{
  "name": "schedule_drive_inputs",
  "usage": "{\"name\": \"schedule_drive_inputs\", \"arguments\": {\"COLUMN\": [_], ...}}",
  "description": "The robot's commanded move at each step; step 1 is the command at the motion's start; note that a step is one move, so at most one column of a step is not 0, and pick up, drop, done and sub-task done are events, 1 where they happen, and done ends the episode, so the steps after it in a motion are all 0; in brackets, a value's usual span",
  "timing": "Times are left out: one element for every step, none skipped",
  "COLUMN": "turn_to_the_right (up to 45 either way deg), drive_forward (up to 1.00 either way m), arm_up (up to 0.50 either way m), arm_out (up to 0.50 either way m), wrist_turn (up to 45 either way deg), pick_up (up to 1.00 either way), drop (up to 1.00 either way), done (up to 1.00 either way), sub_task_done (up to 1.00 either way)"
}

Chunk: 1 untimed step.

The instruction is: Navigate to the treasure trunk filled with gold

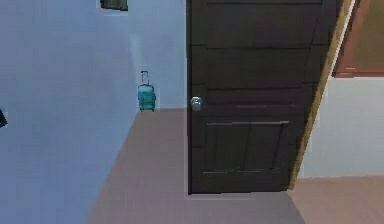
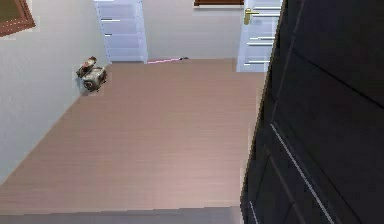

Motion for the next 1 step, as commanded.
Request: {"name": "schedule_drive_inputs", "arguments": {"turn_to_the_right": [0.0], "drive_forward": [0.1], "arm_up": [0.0], "arm_out": [0.0], "wrist_turn": [0.0], "pick_up": [0.0], "drop": [0.0], "done": [0.0], "sub_task_done": [0.0]}}
